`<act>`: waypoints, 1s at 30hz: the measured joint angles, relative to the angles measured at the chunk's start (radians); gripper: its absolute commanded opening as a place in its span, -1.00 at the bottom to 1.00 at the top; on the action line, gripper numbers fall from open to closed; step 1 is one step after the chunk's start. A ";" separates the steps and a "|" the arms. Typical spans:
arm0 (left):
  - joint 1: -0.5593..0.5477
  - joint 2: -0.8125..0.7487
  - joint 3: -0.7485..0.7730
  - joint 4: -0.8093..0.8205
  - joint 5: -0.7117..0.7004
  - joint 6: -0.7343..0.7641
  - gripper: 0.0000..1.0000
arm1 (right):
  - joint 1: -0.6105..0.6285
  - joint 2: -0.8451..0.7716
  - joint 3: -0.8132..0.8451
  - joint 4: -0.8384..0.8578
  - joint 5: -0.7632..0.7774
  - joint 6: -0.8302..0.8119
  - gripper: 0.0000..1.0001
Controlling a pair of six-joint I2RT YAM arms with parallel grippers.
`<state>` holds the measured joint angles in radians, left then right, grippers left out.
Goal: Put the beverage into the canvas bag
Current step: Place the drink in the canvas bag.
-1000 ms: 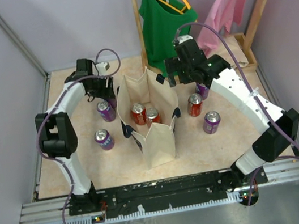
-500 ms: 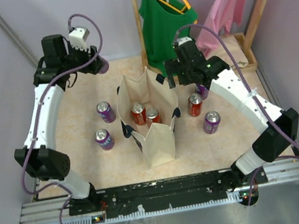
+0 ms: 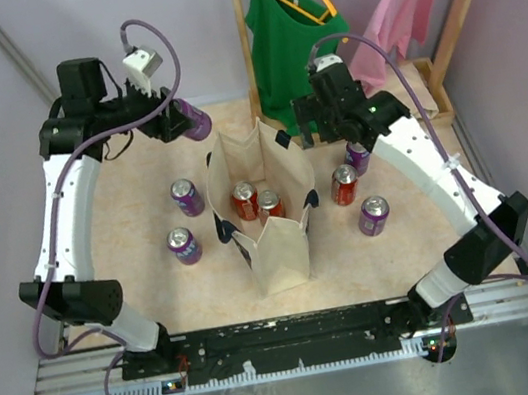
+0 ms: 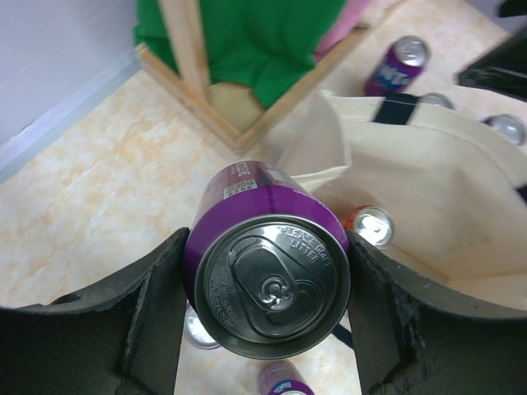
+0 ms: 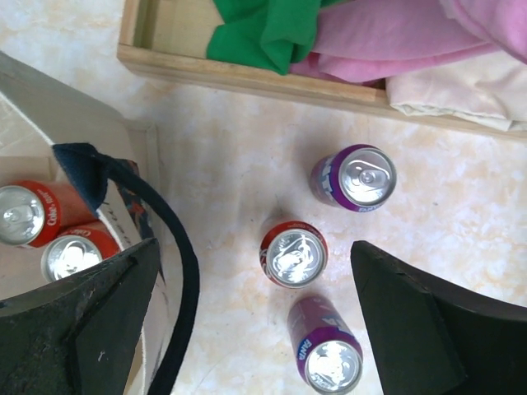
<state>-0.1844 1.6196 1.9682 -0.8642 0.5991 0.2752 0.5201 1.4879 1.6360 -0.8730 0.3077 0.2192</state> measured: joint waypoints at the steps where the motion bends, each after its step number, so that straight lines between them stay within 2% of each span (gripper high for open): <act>1: -0.008 0.002 0.024 -0.029 0.043 0.023 -1.00 | 0.000 0.004 0.004 -0.009 0.011 0.003 0.98; 4: -0.040 0.002 0.045 -0.070 0.095 0.072 -1.00 | 0.000 0.043 0.067 -0.063 0.031 0.029 0.98; 12: -0.239 0.097 0.046 -0.149 0.124 0.221 -1.00 | 0.000 0.081 0.142 -0.154 0.065 0.062 0.98; 19: -0.309 0.187 0.008 -0.167 0.061 0.318 -1.00 | 0.000 0.119 0.170 -0.185 0.072 0.063 0.98; 30: -0.399 0.193 -0.115 -0.189 -0.040 0.472 -1.00 | -0.005 0.117 0.084 -0.158 0.051 0.071 0.99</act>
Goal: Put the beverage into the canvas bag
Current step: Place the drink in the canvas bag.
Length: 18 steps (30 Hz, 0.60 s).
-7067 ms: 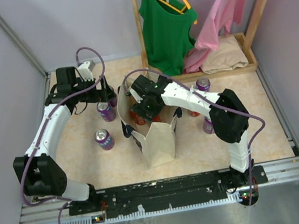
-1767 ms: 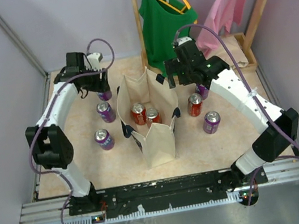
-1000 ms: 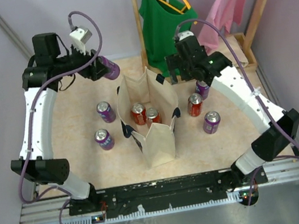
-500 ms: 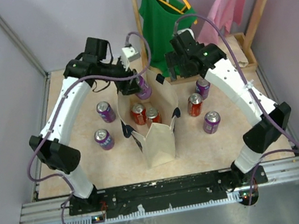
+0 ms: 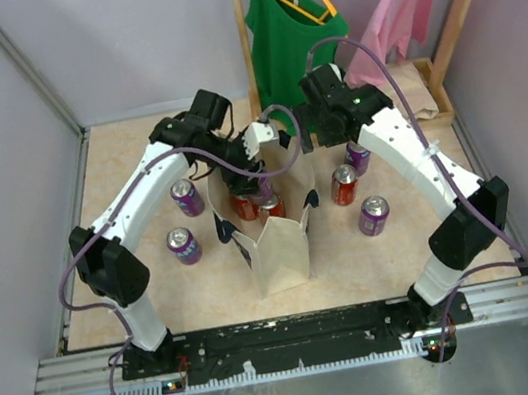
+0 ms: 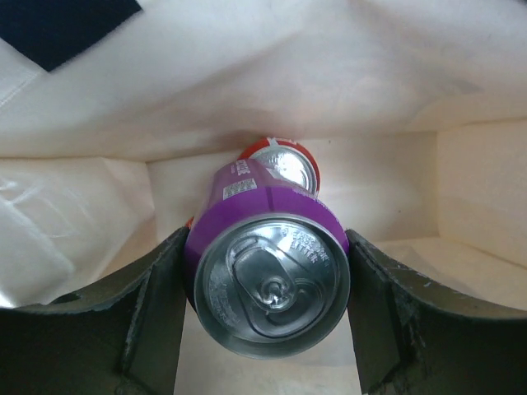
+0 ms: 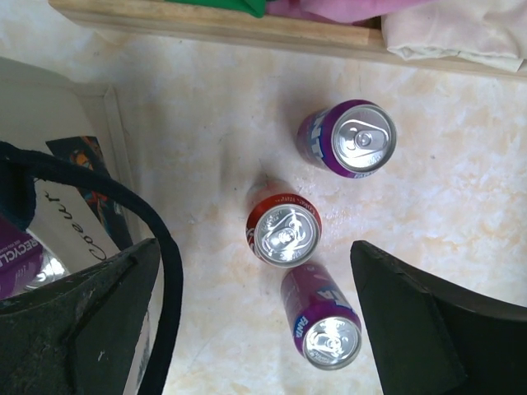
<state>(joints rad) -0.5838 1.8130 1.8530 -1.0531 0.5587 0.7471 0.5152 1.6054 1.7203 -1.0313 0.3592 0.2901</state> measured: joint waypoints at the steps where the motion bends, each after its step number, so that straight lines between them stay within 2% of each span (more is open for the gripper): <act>1: -0.001 -0.001 -0.016 -0.003 -0.008 0.014 -1.00 | -0.002 0.000 -0.004 0.001 -0.003 0.001 0.99; 7: -0.004 -0.049 -0.078 -0.008 -0.036 0.087 -1.00 | -0.004 0.000 -0.015 0.018 -0.019 0.003 0.98; 18: -0.004 -0.091 -0.103 -0.050 -0.046 0.141 -1.00 | -0.008 0.000 -0.046 0.042 -0.040 0.010 0.98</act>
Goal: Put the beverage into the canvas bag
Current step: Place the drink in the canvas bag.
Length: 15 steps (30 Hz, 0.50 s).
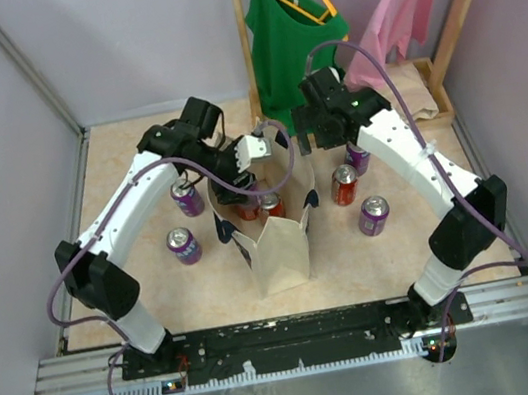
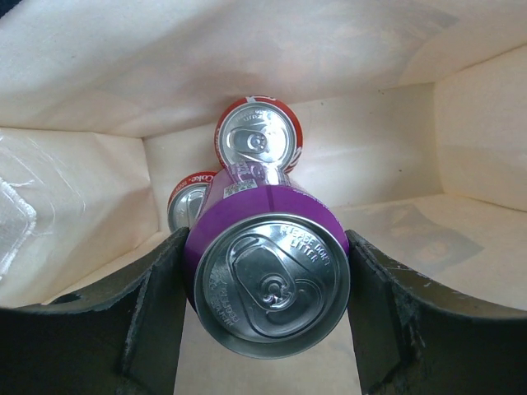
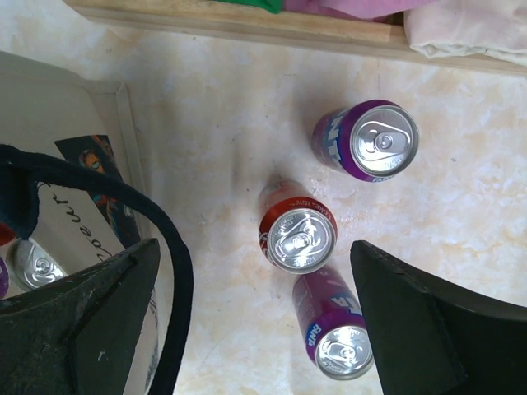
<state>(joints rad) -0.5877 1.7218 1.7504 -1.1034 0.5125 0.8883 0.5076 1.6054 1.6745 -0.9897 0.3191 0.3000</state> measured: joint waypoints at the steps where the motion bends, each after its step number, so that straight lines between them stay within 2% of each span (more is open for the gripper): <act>1: 0.000 -0.008 -0.002 -0.007 0.003 0.003 -1.00 | 0.000 0.000 0.000 0.002 -0.001 0.000 0.98; 15: -0.001 -0.061 -0.042 -0.053 0.040 0.042 -1.00 | 0.000 -0.002 -0.051 0.029 -0.025 0.000 0.99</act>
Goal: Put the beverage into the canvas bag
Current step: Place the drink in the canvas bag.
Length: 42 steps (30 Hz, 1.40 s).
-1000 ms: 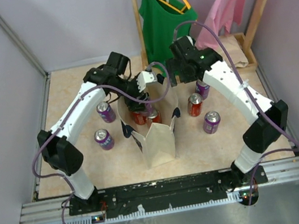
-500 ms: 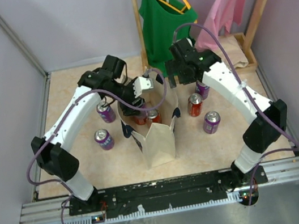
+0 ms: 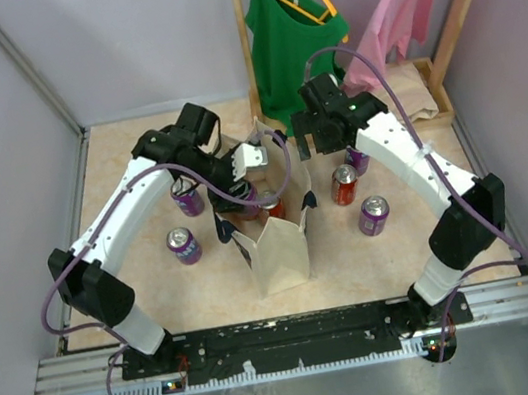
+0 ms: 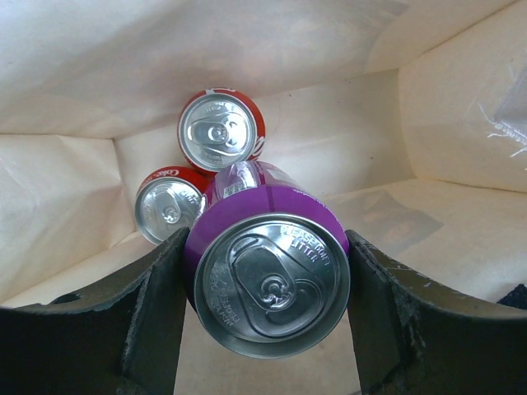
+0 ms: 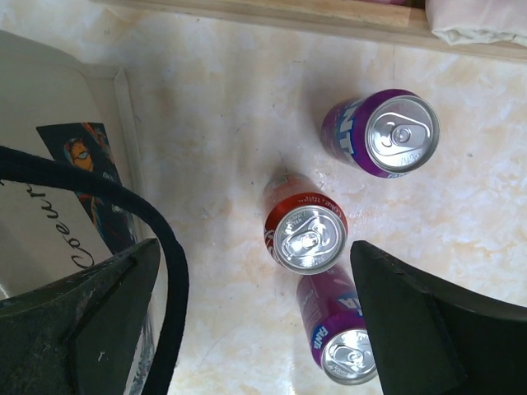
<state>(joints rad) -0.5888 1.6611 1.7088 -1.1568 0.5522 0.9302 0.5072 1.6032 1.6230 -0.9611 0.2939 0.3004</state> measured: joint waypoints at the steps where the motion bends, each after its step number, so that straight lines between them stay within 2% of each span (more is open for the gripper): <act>1: -0.001 0.000 -0.006 -0.003 0.002 0.006 -1.00 | 0.000 0.000 0.000 0.000 -0.002 0.000 0.98; 14: -0.005 0.011 -0.105 0.031 -0.026 0.039 -1.00 | -0.011 0.000 0.000 0.004 -0.007 -0.001 0.98; 24: -0.005 0.092 -0.124 0.096 -0.064 0.000 -1.00 | -0.014 0.000 0.000 0.003 -0.004 -0.001 0.98; 42: -0.007 0.134 -0.203 0.173 -0.083 -0.045 -1.00 | -0.021 0.000 0.000 0.003 -0.001 -0.004 0.98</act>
<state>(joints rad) -0.5961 1.7954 1.5059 -0.9836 0.4694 0.8856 0.4858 1.6032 1.6230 -0.9581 0.2932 0.2966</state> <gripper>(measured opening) 0.718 0.991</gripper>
